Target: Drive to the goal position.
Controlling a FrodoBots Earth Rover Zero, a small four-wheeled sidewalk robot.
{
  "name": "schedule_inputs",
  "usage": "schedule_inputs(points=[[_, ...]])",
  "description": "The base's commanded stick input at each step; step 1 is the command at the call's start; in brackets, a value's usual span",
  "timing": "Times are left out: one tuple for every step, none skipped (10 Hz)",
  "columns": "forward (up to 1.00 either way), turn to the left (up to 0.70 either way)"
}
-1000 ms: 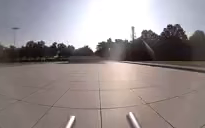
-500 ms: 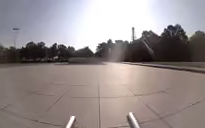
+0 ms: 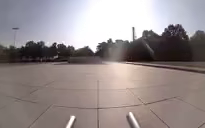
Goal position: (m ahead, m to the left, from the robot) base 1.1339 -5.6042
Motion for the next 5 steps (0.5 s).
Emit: schedule_inputs(points=[[0.70,0.00],[0.70,0.00],[0.70,0.00],[0.70,0.00],[0.70,0.00]])
